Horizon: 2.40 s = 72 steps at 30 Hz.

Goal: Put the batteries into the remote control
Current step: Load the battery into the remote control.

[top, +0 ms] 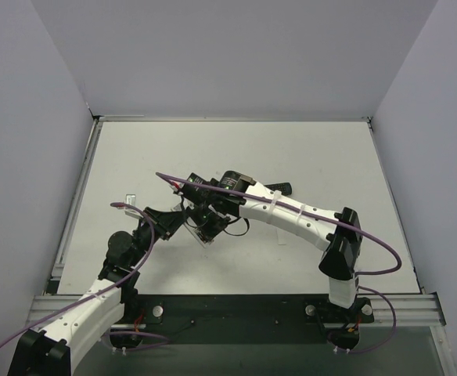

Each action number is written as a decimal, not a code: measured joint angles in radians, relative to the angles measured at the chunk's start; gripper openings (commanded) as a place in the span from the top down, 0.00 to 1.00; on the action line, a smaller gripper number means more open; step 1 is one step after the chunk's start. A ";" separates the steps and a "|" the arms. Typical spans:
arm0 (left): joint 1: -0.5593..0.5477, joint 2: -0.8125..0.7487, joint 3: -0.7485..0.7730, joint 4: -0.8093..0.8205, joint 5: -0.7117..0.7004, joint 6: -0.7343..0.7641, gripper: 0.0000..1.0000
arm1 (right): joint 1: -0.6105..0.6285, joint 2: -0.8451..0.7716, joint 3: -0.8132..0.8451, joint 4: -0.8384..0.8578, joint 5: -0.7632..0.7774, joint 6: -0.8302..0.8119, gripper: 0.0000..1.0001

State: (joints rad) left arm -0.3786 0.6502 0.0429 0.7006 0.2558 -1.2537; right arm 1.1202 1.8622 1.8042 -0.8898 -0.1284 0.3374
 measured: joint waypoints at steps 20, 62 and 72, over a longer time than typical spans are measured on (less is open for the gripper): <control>-0.013 0.011 -0.002 0.013 -0.042 -0.053 1.00 | 0.001 0.067 0.124 -0.100 0.039 0.000 0.96; -0.042 -0.009 -0.003 -0.054 -0.096 -0.126 1.00 | 0.028 0.146 0.249 -0.203 0.126 -0.005 0.78; -0.045 -0.010 -0.003 -0.054 -0.095 -0.140 1.00 | 0.055 0.140 0.297 -0.190 0.158 -0.048 0.64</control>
State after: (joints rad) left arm -0.4240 0.6399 0.0395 0.6464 0.1608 -1.3933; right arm 1.1751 2.0022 2.1014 -1.0801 0.0299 0.2890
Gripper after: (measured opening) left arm 0.333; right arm 0.279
